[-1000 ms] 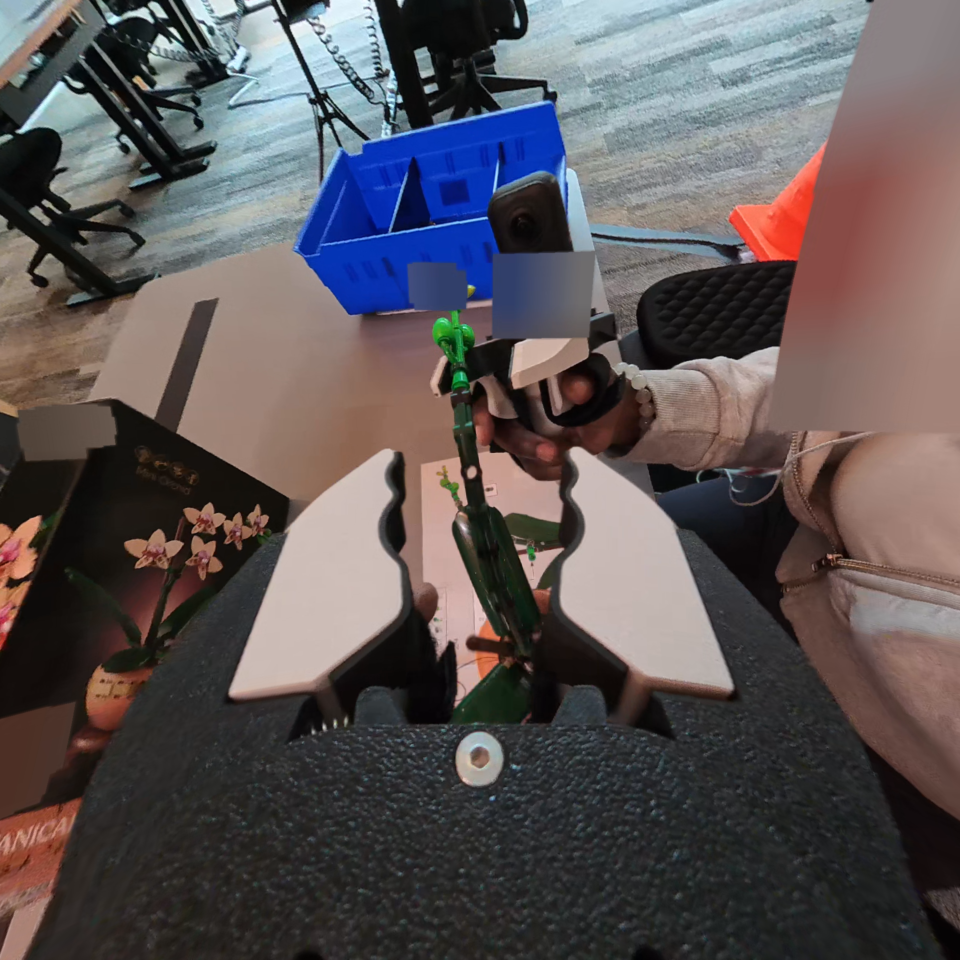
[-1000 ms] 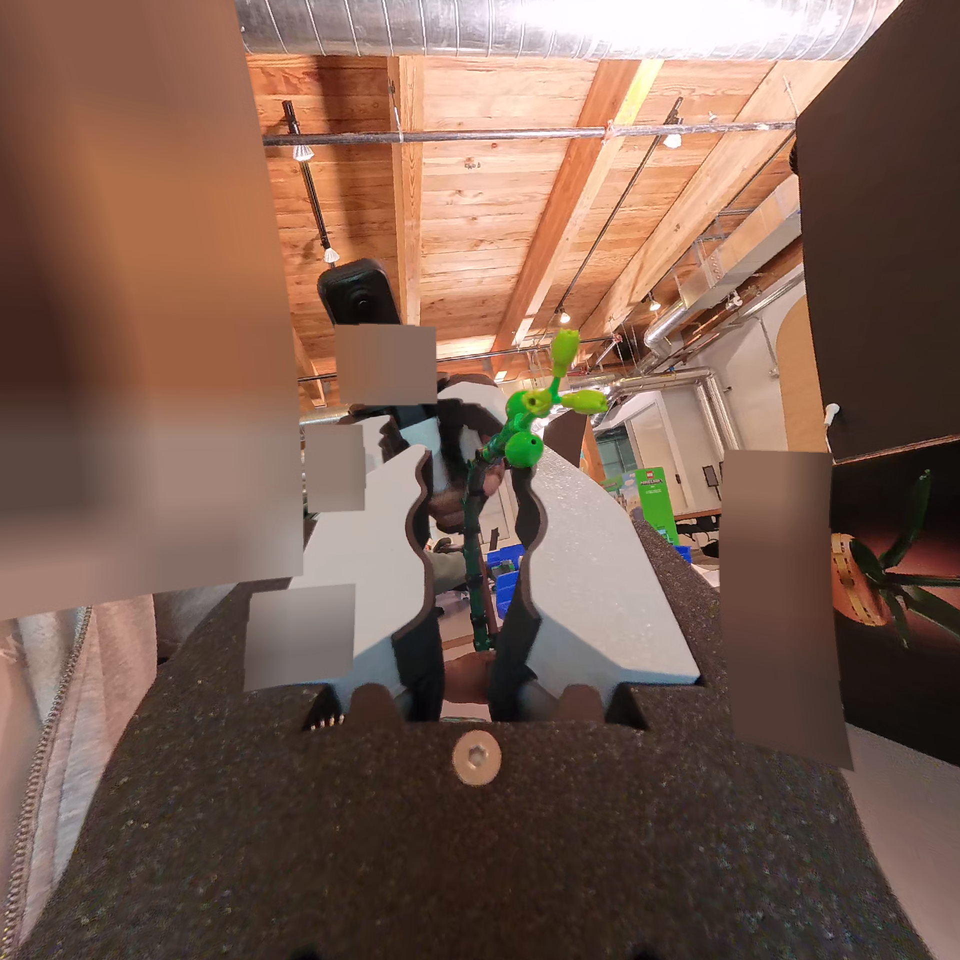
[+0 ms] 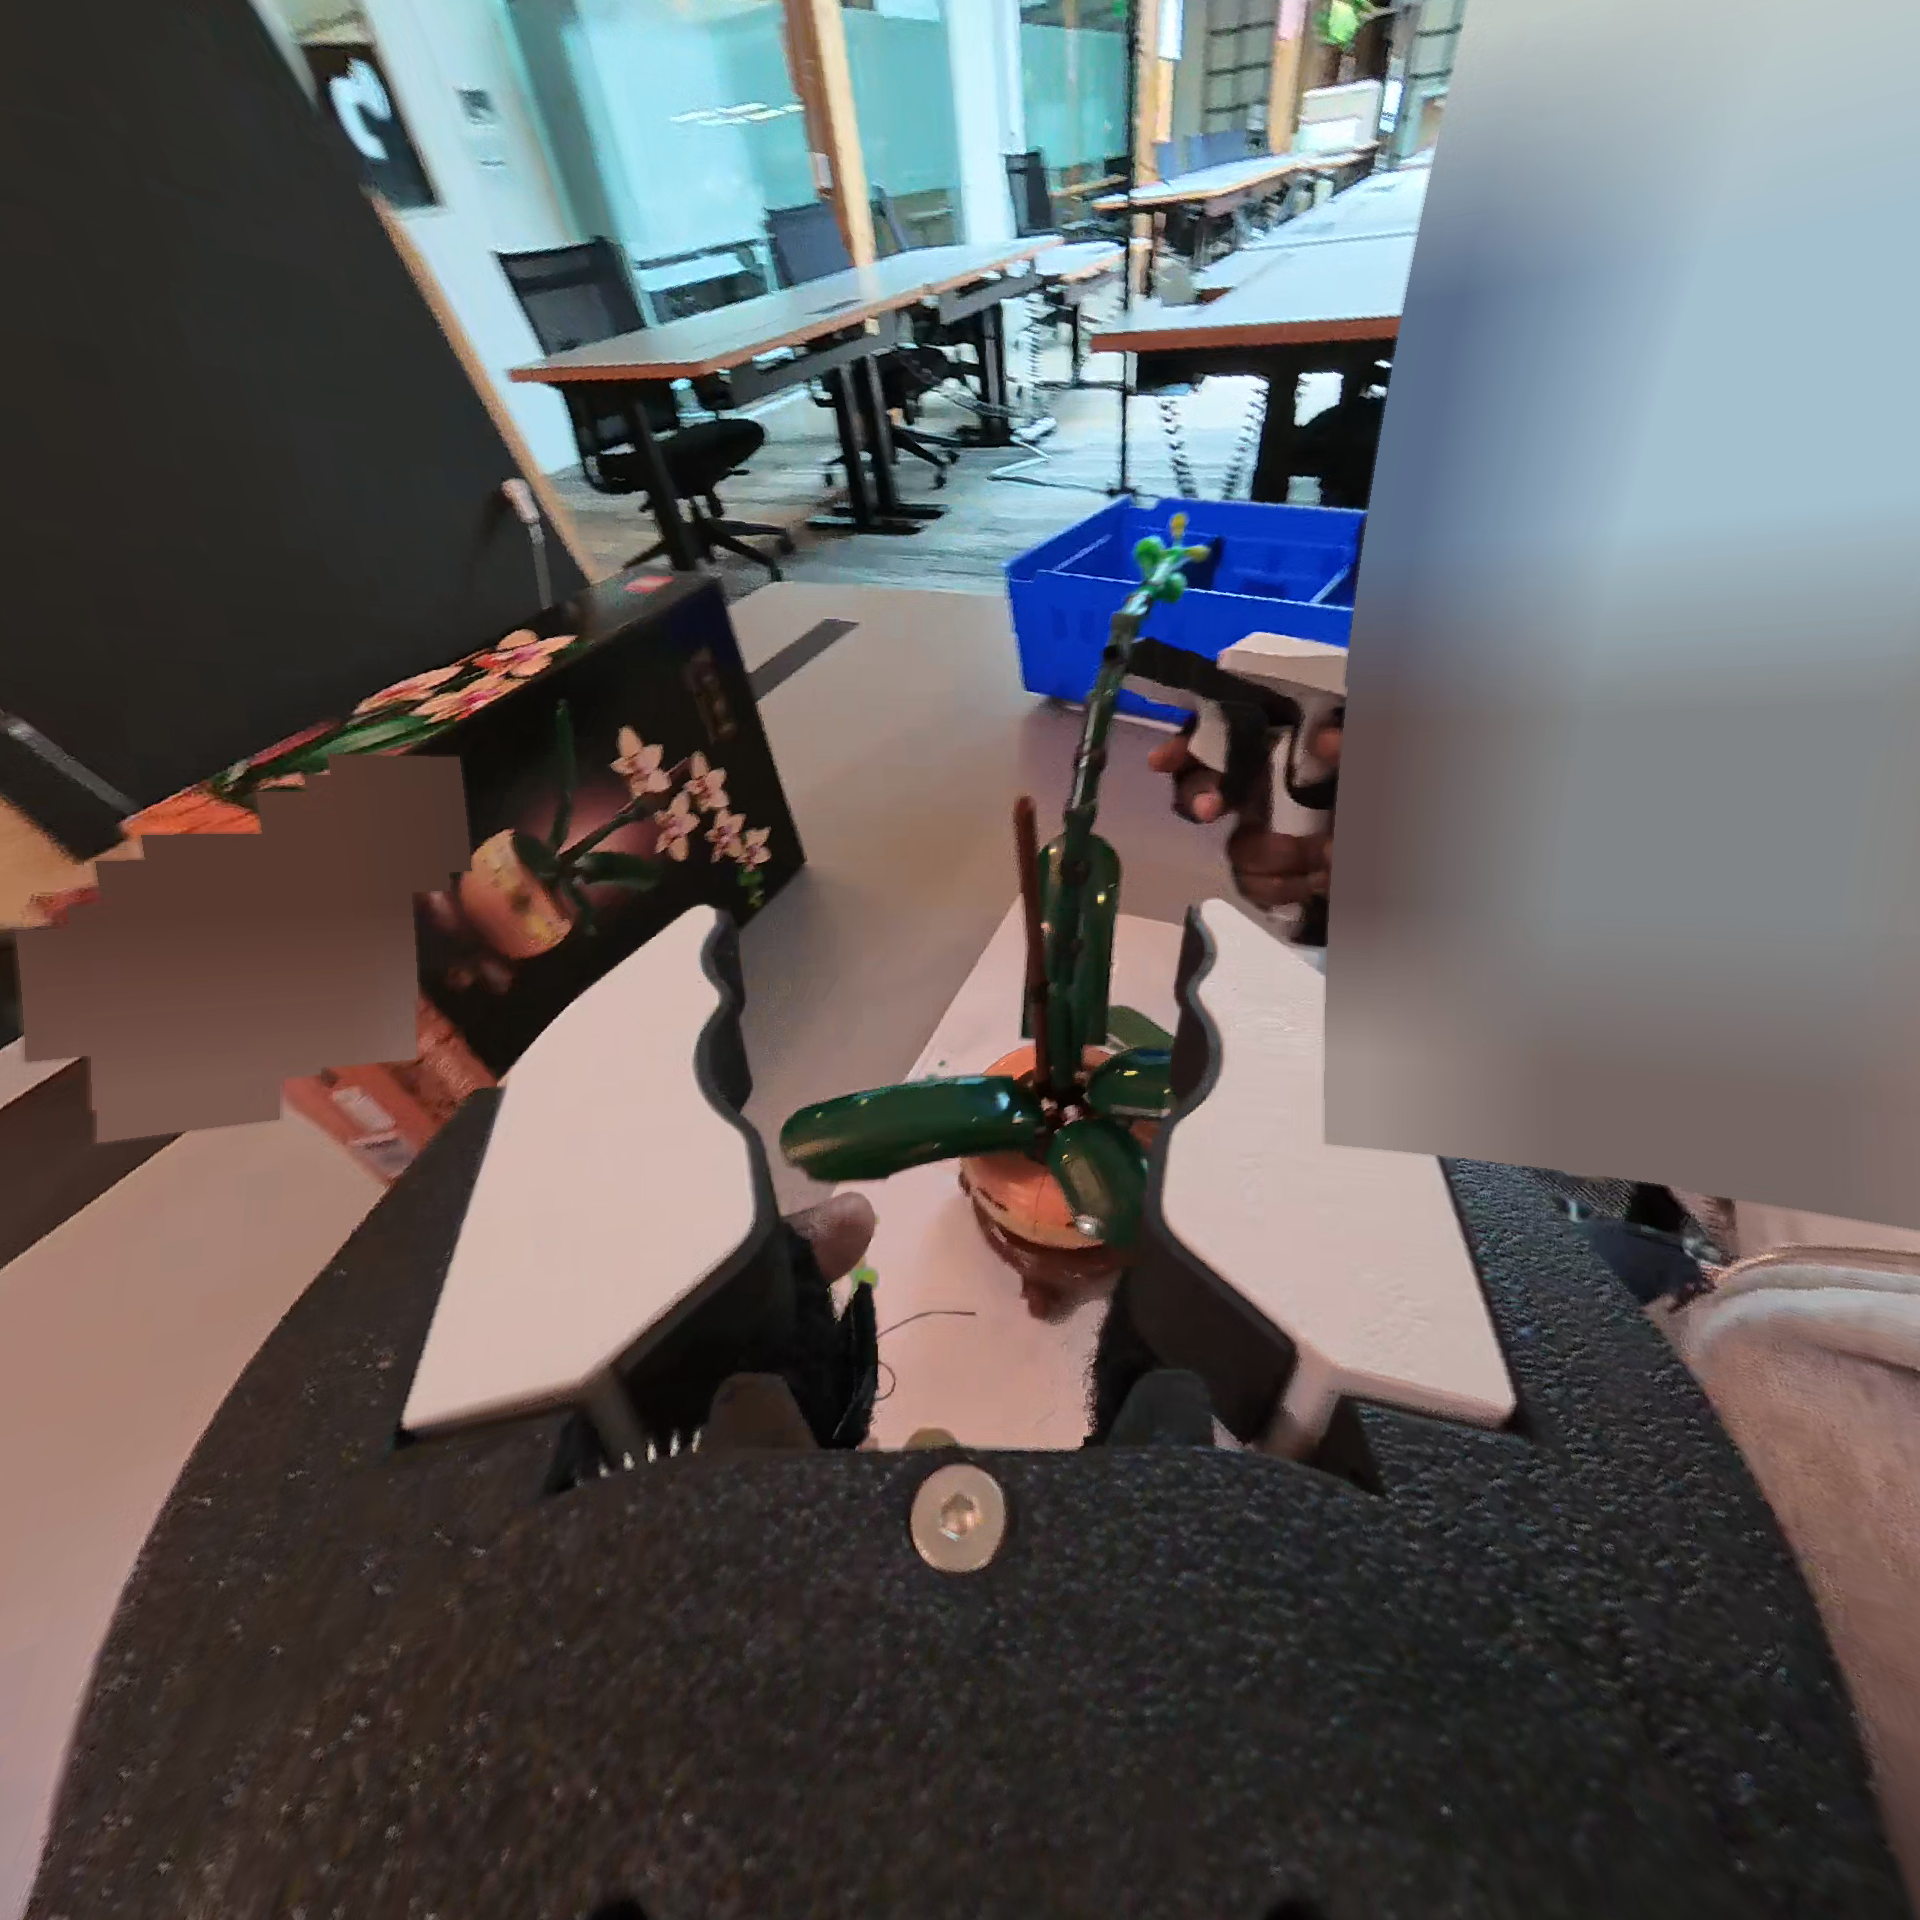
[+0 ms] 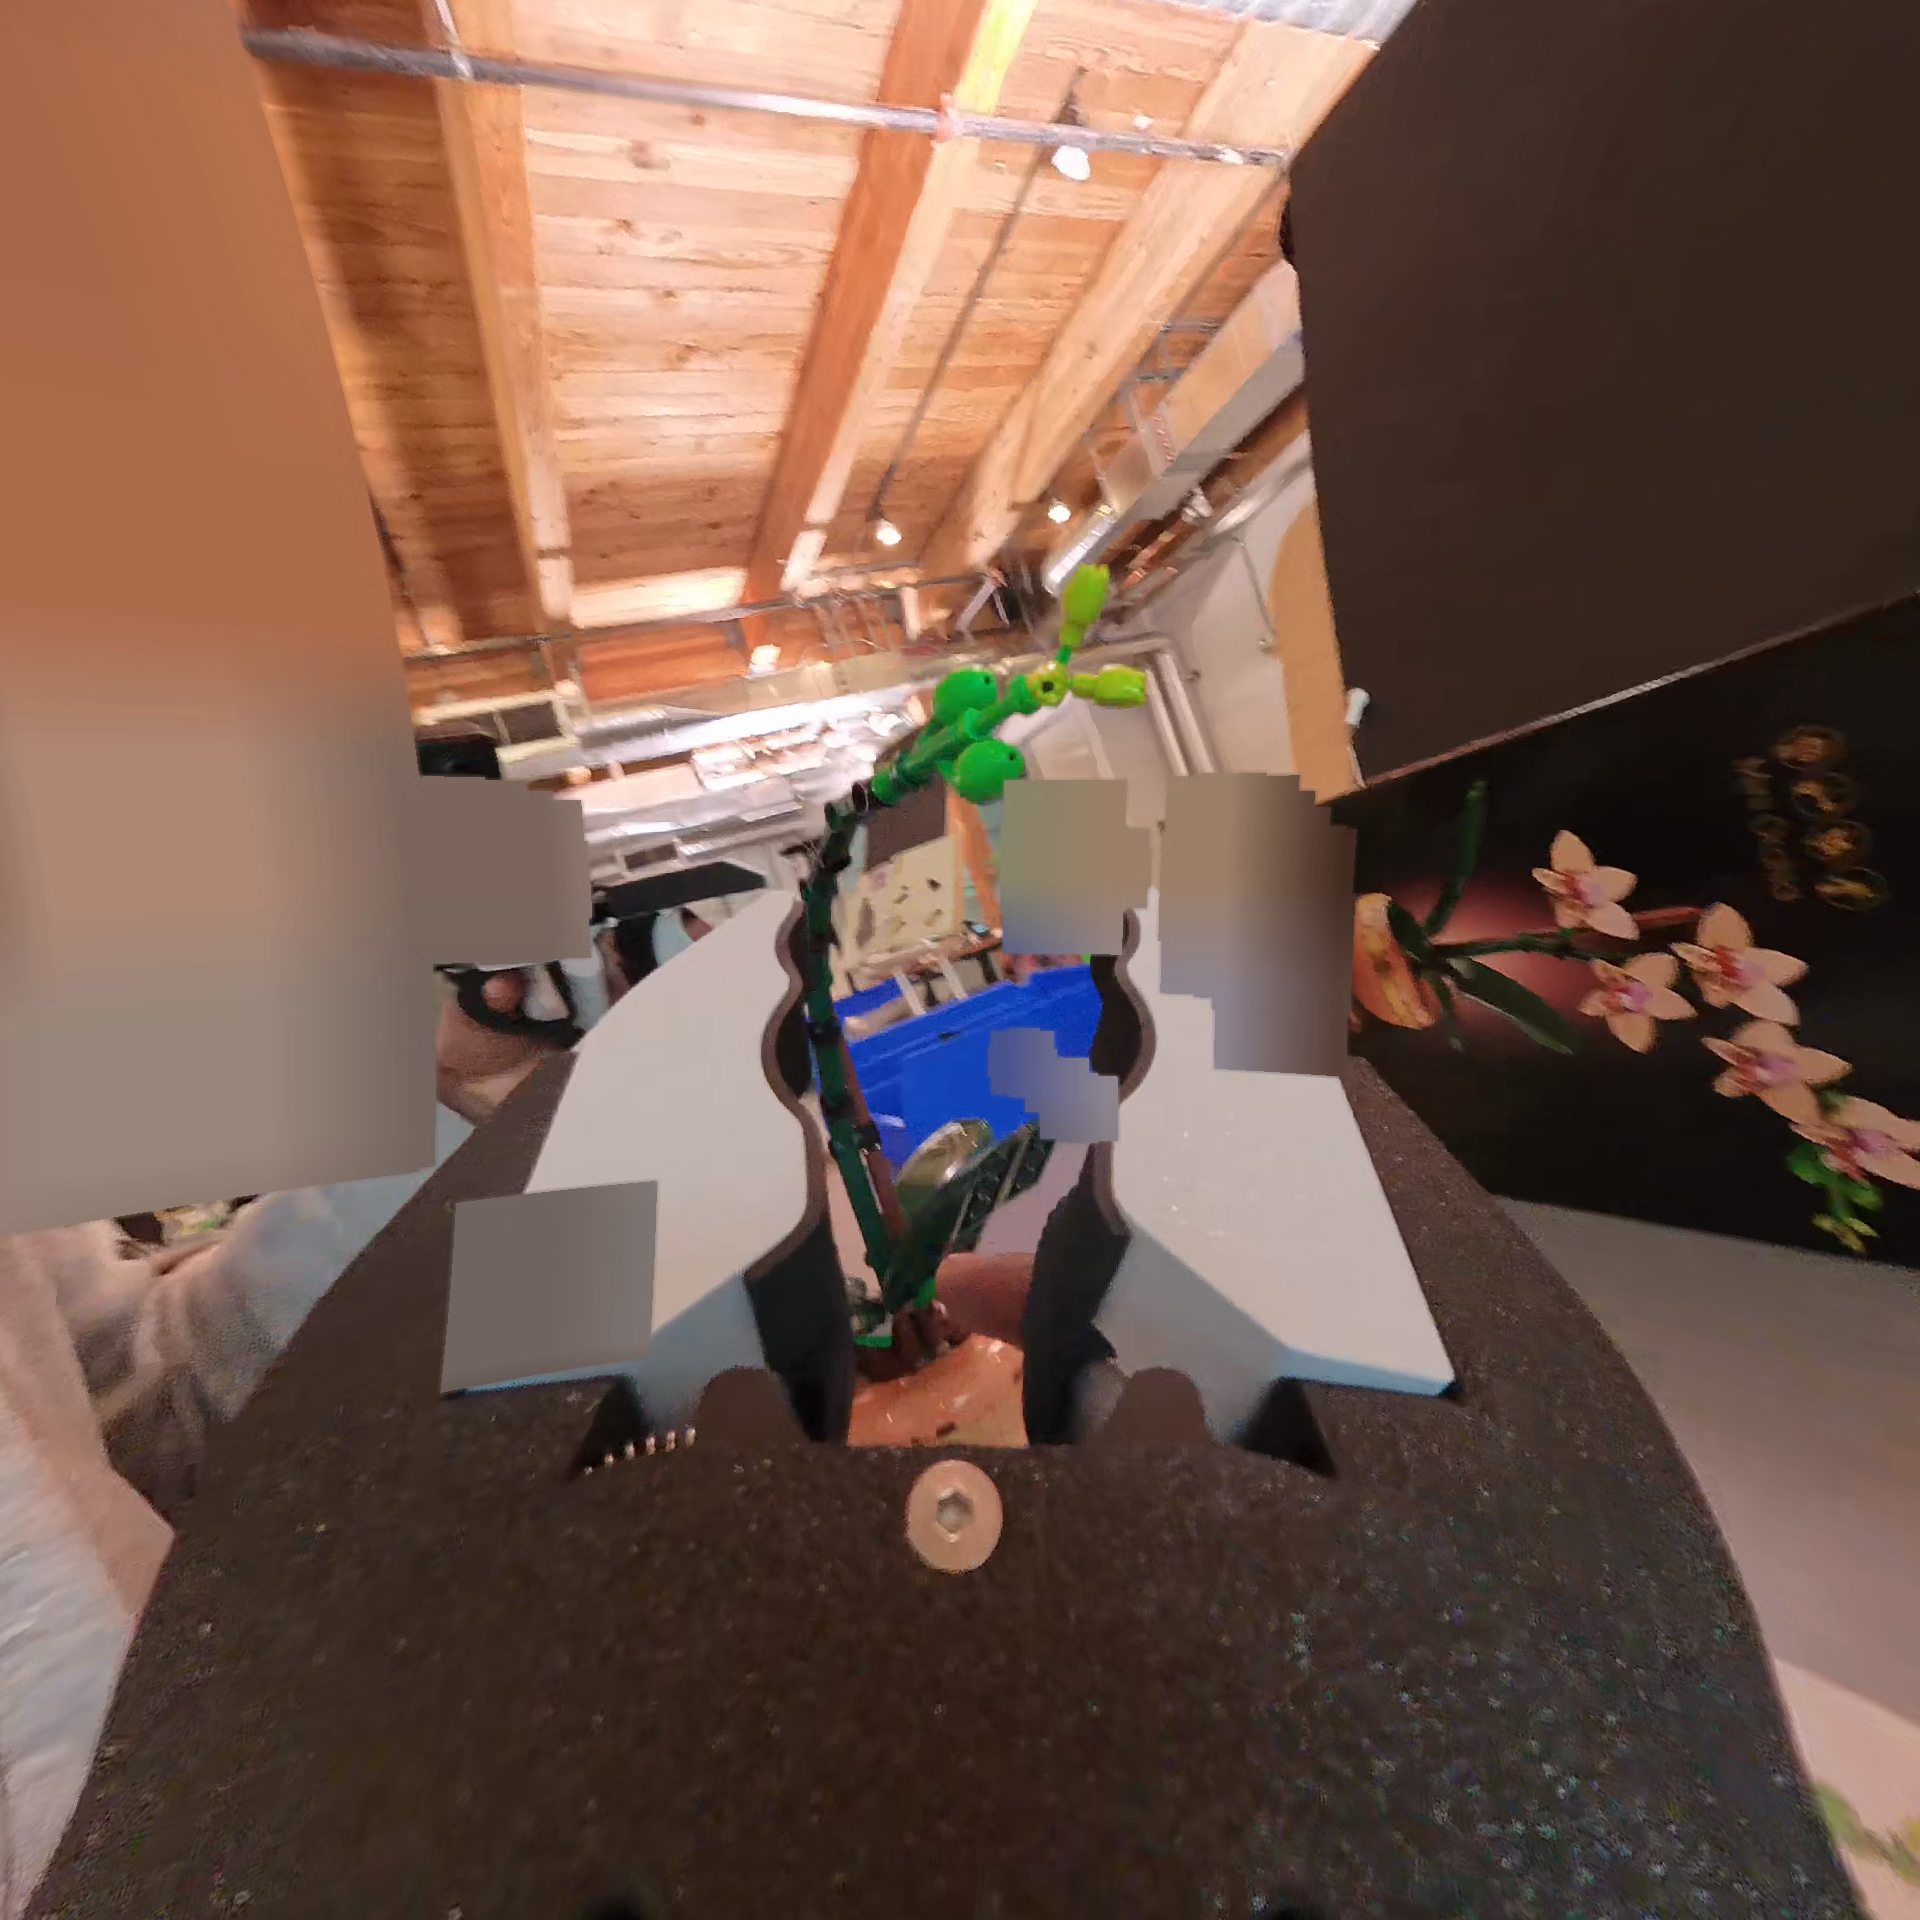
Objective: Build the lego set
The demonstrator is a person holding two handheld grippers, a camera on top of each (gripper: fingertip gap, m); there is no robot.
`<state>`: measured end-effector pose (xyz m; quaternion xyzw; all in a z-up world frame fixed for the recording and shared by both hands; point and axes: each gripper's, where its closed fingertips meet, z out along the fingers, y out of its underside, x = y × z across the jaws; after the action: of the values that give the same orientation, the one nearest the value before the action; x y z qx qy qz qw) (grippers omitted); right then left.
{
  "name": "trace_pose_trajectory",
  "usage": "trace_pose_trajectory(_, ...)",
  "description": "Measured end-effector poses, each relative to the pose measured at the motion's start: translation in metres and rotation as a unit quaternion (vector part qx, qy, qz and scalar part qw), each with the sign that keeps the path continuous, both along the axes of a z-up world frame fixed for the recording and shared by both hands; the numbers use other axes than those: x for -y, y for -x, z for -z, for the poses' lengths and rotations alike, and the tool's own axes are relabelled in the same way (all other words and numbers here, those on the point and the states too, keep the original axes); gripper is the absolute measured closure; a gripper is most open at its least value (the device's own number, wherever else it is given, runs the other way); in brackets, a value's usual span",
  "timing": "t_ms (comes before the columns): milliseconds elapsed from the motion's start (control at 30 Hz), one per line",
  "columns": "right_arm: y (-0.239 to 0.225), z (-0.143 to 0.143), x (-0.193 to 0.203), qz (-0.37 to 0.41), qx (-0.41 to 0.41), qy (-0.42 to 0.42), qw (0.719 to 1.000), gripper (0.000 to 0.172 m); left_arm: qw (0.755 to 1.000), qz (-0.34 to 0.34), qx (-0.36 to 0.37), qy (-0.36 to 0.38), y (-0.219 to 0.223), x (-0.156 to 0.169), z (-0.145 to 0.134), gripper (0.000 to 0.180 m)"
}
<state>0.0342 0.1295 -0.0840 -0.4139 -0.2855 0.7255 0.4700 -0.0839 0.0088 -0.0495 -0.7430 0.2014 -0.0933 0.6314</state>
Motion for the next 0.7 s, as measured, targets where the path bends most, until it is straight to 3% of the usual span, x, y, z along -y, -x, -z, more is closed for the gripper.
trace_pose_trajectory(33, 0.000, 0.004, 0.000, 0.014, 0.021, -0.003, 1.000, 0.118, 1.000, -0.013, 0.005, -0.003, 0.006, 0.004, 0.004, 0.102)
trace_pose_trajectory(233, 0.003, 0.029, 0.023, 0.018, 0.193, -0.066, 0.979, 0.069, 0.996, 0.010, 0.044, 0.082, 0.000, 0.029, 0.060, 0.094)
trace_pose_trajectory(333, 0.000, 0.065, 0.046, -0.027, 0.344, -0.126, 0.930, 0.048, 0.988, 0.026, 0.030, 0.148, -0.002, 0.032, 0.102, 0.084)
trace_pose_trajectory(433, 0.001, 0.087, 0.070, -0.081, 0.401, -0.185, 0.893, 0.052, 0.978, 0.064, 0.027, 0.195, -0.003, 0.028, 0.134, 0.085)
trace_pose_trajectory(600, 0.028, 0.120, 0.069, -0.117, 0.384, -0.186, 0.897, 0.071, 0.966, 0.139, 0.012, 0.219, -0.016, 0.006, 0.163, 0.100)
trace_pose_trajectory(700, 0.045, 0.137, 0.070, -0.125, 0.394, -0.198, 0.888, 0.072, 0.960, 0.160, -0.002, 0.228, -0.022, -0.005, 0.171, 0.103)
